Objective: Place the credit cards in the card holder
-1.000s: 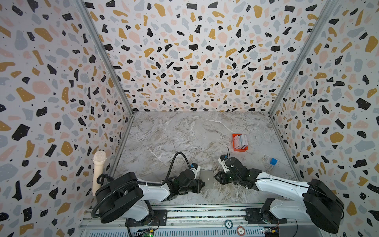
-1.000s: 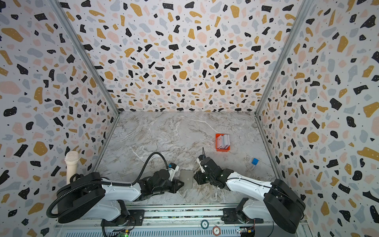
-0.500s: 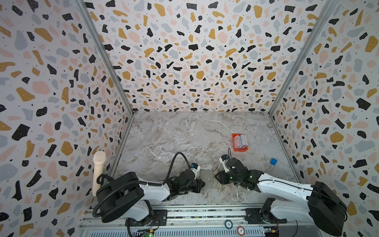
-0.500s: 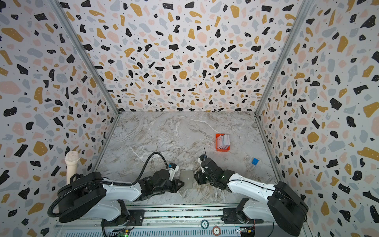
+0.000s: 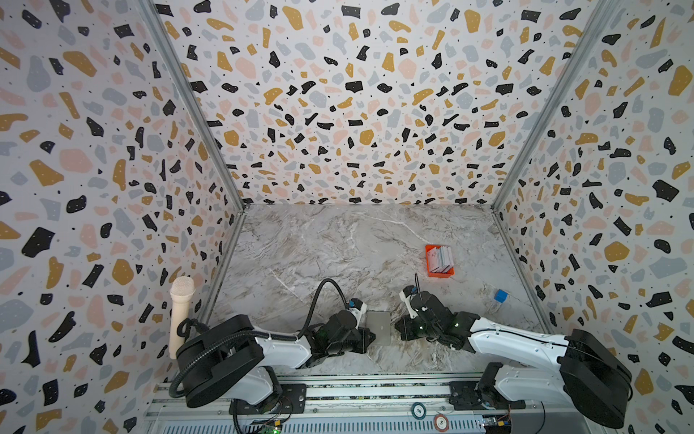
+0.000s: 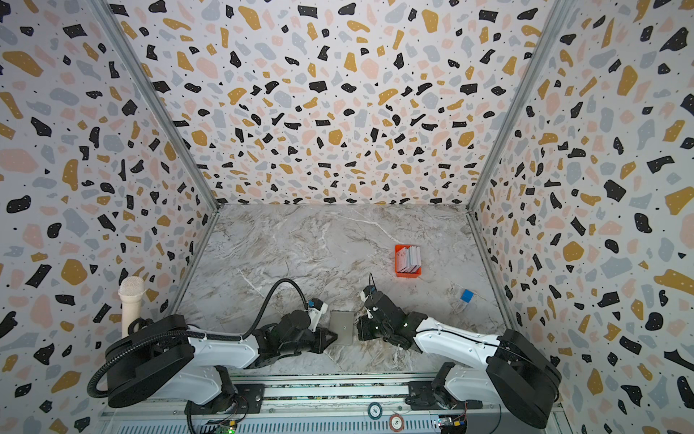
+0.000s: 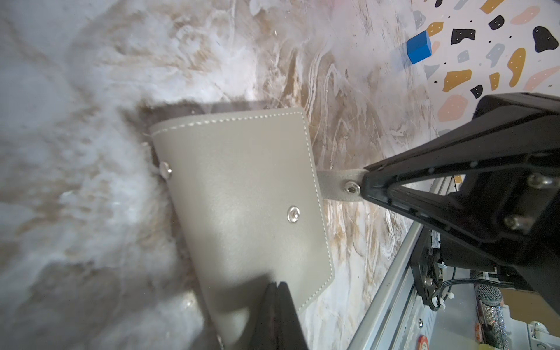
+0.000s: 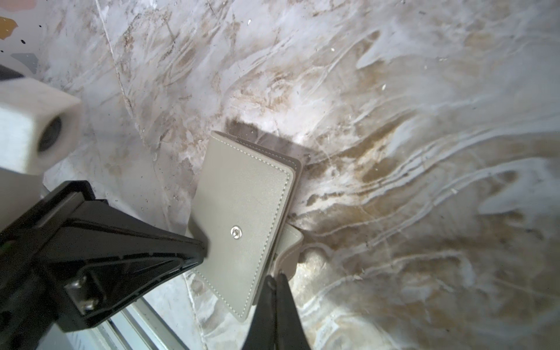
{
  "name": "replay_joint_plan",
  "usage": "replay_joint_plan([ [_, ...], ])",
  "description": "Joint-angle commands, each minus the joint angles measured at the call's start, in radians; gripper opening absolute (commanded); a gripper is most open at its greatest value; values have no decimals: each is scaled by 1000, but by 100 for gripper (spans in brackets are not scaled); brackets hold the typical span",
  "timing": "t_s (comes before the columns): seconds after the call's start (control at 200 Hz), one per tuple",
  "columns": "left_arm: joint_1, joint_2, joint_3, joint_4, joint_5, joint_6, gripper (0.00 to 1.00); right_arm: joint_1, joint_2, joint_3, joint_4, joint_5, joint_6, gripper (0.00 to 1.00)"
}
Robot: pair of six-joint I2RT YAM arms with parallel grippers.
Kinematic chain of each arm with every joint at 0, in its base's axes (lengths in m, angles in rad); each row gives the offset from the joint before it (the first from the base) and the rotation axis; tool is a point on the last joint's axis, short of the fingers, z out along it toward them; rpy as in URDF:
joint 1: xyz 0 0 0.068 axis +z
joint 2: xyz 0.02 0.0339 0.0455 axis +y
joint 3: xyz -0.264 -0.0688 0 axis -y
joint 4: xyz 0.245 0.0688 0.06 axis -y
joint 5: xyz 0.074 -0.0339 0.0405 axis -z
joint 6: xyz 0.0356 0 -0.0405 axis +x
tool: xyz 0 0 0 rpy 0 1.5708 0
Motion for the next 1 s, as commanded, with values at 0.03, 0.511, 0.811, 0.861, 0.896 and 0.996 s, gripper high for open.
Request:
replay_joint_plan([
  [0.03,-4,18,-15,-20,9,1,0,23,16,50,8,-11,-8,0],
  [0.511,-6,51,-18,15,34,1,0,74,177,149,19,0,-42,0],
  [0.811,-5,59,-21,28,42,0,0,82,224,182,-21,29,-58,0],
  [0.861,-5,59,-22,29,42,0,0,84,228,186,-33,38,-62,0],
  [0.896,-5,60,-22,30,43,1,0,85,230,188,-38,43,-64,0],
  [0.996,-6,61,-23,33,44,1,0,87,239,194,-55,45,-69,0],
])
